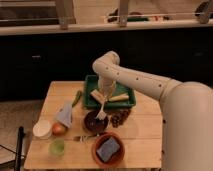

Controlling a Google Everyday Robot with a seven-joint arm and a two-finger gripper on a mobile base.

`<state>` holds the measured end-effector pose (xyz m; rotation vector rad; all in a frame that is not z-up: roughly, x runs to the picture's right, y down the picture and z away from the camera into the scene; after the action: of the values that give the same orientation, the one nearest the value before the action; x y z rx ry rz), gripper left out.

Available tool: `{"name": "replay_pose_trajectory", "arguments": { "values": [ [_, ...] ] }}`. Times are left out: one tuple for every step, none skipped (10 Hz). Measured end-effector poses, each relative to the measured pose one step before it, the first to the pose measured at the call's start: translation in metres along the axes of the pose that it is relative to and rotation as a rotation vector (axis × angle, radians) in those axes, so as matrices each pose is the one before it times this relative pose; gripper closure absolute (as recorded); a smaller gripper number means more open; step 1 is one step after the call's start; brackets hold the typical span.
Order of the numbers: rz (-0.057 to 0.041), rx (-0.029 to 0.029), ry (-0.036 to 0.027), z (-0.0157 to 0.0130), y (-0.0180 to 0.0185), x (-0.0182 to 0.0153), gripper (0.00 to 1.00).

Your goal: Wipe purple bowl with brush

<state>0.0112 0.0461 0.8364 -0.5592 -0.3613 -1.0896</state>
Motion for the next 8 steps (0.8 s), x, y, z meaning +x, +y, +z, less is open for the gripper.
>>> {"name": "replay_pose_trajectory", "arguments": {
  "values": [
    [-0.01990, 0.00818, -0.00379, 0.00308, -0.01137, -0.00470, 1.00],
    [-0.01961, 0.00754, -0.00534, 0.00237, -0.00997, -0.00510, 1.00],
    [-0.02936, 0.01230, -0.01015, 0.00316, -0.01067, -0.00818, 1.00],
    [-0.02453, 0.01053, -0.00918, 0.00140, -0.00347, -0.00847, 1.00],
    [-0.01637, 0.00771, -0.00533, -0.00032, -0.00122, -0.00645, 1.00],
    [-0.01335, 0.00143, -0.00552, -0.00012, 0.00088, -0.00703, 1.00],
    [-0.00667, 0.00222, -0.00255, -0.00136, 0.00152, -0.00514, 1.00],
    [0.00159, -0.00598, -0.00525, -0.00229, 0.00859, -0.00868, 1.00]
  ]
}}
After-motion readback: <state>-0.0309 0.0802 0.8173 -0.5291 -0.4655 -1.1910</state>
